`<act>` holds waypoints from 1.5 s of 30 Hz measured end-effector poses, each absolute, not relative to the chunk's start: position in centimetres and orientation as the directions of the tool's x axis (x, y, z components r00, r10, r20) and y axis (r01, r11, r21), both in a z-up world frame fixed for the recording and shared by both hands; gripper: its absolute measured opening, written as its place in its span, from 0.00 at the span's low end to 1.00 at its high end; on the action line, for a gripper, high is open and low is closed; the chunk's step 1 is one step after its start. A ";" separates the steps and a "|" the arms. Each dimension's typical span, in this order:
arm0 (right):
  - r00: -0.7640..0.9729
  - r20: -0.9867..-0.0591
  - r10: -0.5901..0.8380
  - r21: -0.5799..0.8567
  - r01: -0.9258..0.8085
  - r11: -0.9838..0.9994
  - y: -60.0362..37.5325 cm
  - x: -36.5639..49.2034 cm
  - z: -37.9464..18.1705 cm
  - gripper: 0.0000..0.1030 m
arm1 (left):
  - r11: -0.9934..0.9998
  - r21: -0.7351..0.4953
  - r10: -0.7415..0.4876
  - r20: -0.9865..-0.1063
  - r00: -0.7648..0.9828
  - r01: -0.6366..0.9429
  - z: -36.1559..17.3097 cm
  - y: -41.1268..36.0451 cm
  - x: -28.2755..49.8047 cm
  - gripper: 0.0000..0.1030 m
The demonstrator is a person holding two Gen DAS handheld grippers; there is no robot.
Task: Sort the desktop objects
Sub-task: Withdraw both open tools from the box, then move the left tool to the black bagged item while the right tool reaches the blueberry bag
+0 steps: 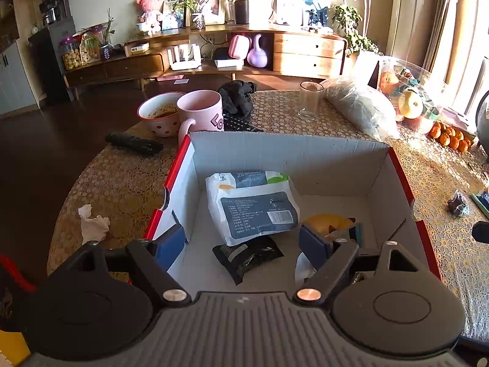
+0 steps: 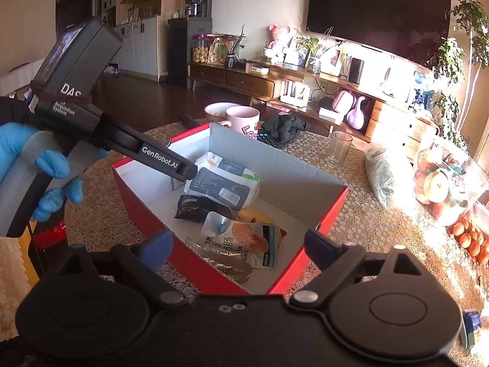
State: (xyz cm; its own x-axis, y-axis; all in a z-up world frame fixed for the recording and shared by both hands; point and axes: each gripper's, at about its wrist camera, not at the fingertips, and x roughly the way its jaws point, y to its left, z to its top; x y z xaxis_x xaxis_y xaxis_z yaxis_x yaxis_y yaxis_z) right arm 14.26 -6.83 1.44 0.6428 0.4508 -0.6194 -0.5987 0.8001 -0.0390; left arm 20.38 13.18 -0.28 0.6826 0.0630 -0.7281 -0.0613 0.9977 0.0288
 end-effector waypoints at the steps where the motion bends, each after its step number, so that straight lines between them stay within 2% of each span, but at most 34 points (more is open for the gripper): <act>1: 0.645 -0.616 0.452 -0.036 -0.596 0.802 -7.1 14.0 1.5 0.95 | 0.998 0.029 0.064 -0.726 0.685 -0.062 -0.2 13.1 20.1 0.82; 8: 0.658 -0.601 0.453 -0.025 -0.582 0.813 -8.4 12.7 2.0 1.00 | 0.998 0.016 0.057 -0.709 0.703 -0.065 0.3 12.3 18.6 1.00; 28: 0.712 -0.551 0.435 0.040 -0.498 0.866 -14.7 9.4 2.8 1.00 | 0.998 0.039 0.056 -0.688 0.724 -0.040 0.1 8.4 14.3 1.00; 45: 0.772 -0.546 0.325 0.034 -0.367 0.929 -21.9 7.3 2.1 1.00 | 0.998 0.024 -0.032 -0.657 0.753 0.063 0.5 0.2 11.9 1.00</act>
